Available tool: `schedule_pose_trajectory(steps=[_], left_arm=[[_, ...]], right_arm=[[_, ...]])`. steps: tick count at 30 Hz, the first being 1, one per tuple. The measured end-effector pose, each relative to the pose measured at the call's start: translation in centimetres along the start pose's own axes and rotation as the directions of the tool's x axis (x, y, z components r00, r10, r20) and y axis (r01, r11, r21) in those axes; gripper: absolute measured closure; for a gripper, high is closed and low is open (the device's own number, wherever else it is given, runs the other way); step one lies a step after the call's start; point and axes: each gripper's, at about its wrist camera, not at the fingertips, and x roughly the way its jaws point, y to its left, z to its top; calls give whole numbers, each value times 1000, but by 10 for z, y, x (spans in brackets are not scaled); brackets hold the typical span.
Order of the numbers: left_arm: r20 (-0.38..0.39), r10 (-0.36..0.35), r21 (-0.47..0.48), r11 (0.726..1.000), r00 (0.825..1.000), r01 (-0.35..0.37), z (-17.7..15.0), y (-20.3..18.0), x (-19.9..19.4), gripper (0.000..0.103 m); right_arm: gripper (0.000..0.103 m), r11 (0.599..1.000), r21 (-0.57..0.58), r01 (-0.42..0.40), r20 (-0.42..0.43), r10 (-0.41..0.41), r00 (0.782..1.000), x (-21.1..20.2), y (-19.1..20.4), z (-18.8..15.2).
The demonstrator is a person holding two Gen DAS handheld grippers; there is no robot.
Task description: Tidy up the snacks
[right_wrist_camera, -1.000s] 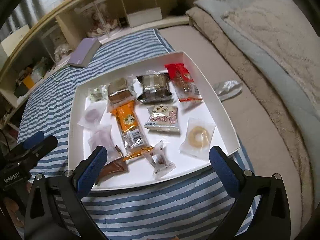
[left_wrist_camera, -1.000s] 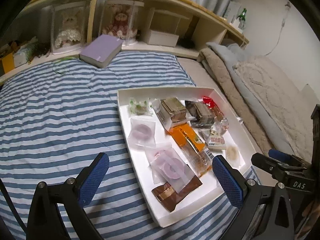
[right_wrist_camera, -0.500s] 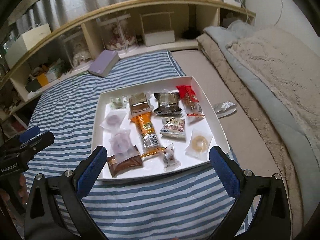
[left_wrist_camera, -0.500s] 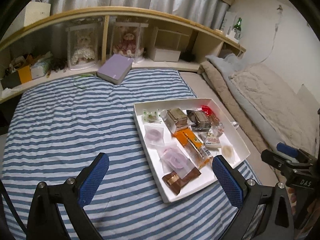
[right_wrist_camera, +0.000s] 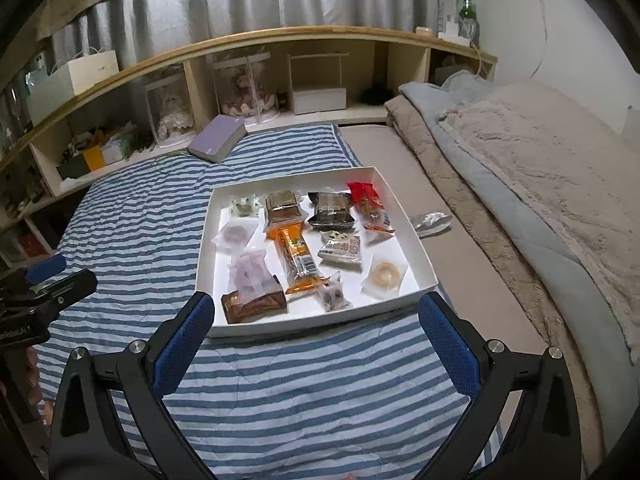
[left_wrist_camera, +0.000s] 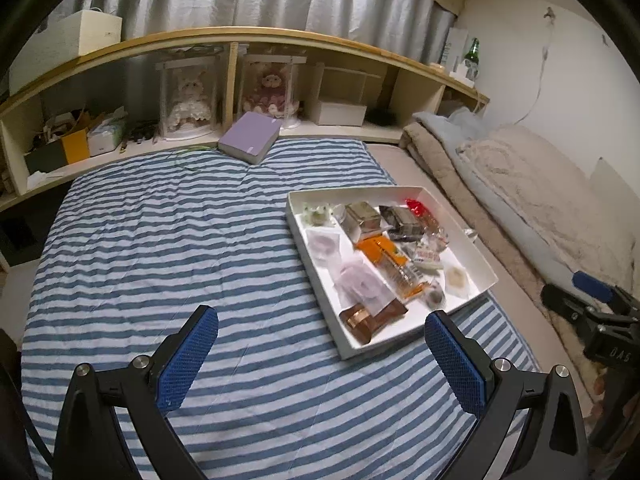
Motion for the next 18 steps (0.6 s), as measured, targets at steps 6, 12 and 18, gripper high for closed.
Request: schedule_pose_trajectory(steps=[6, 12, 18], left_arm=[[20, 35, 17, 999, 999, -35, -14, 1, -9, 0], [46, 54, 34, 998, 997, -56, -28, -2, -15, 0], [75, 78, 49, 995, 994, -82, -40, 4, -13, 0]], right_arm=[[0, 1000, 9, 8, 33, -8, 999, -10, -1, -13], [0, 999, -18, 28, 60, -27, 998, -12, 3, -25], [0, 1000, -14, 18, 65, -17, 998, -6, 3, -39]])
